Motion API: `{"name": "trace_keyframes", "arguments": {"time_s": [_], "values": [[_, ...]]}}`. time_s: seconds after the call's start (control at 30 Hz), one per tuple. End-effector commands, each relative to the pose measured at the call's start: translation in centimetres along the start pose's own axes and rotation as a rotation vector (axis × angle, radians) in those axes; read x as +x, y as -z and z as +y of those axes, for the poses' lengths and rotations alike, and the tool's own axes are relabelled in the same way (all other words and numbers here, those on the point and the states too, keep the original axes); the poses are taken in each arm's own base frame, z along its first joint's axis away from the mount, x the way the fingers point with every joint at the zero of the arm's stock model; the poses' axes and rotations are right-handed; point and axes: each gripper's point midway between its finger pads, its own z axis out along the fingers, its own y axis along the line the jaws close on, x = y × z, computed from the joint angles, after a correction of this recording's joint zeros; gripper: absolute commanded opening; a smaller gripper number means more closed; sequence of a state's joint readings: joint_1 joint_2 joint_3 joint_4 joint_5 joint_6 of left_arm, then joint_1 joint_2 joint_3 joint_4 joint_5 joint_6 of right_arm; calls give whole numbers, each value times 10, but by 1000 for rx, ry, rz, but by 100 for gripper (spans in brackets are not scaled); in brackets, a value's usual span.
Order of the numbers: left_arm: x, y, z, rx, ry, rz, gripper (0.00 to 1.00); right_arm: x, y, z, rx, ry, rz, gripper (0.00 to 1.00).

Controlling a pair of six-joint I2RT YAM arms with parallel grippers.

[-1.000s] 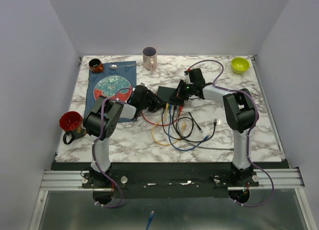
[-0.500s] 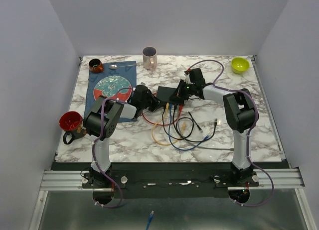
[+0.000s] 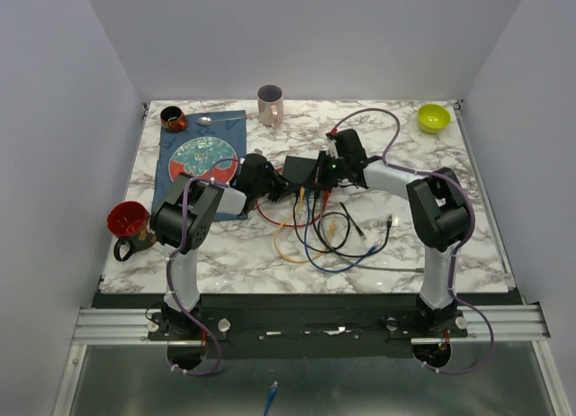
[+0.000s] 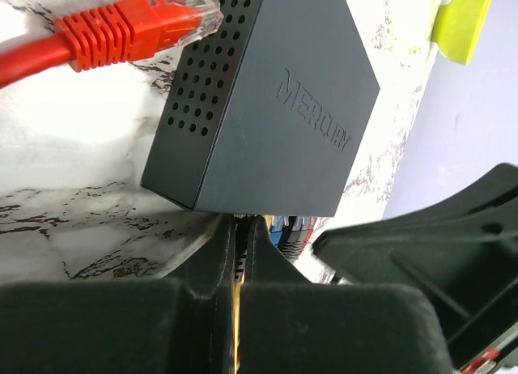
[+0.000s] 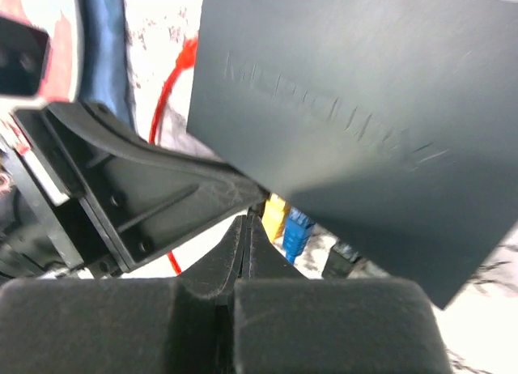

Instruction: Pull the plug from the switch port

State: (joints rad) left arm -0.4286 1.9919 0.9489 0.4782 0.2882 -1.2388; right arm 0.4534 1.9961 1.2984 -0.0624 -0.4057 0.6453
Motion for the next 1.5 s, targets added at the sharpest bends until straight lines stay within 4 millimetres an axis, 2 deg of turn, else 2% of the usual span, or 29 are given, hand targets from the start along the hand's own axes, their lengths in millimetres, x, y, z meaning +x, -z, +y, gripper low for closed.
{"name": "trace_keyframes", "arguments": {"time_s": [0.0,0.17,0.4,0.57,0.93,1.23,1.33,1.43,1.47], "values": [[-1,0,44,-130,18,-10,0,26,-2,-14,57,11,57,1],[0,1,45,-130,20,-4,0,35,-8,-19,71,3,82,1],[7,7,51,-137,8,15,0,26,-19,-21,90,-7,80,1],[14,11,62,-155,11,35,0,20,-27,-21,94,-29,82,1],[18,18,61,-155,-8,45,0,15,-37,-29,130,-66,69,1],[27,36,78,-203,-33,59,0,1,-39,-16,102,-76,41,1],[23,43,73,-205,-58,40,0,-1,-33,-13,97,-63,33,1],[9,54,56,-185,-100,-5,0,-10,-17,1,68,-35,-10,1],[-1,59,42,-160,-117,-35,0,-18,-7,11,52,-17,-37,4]]}}
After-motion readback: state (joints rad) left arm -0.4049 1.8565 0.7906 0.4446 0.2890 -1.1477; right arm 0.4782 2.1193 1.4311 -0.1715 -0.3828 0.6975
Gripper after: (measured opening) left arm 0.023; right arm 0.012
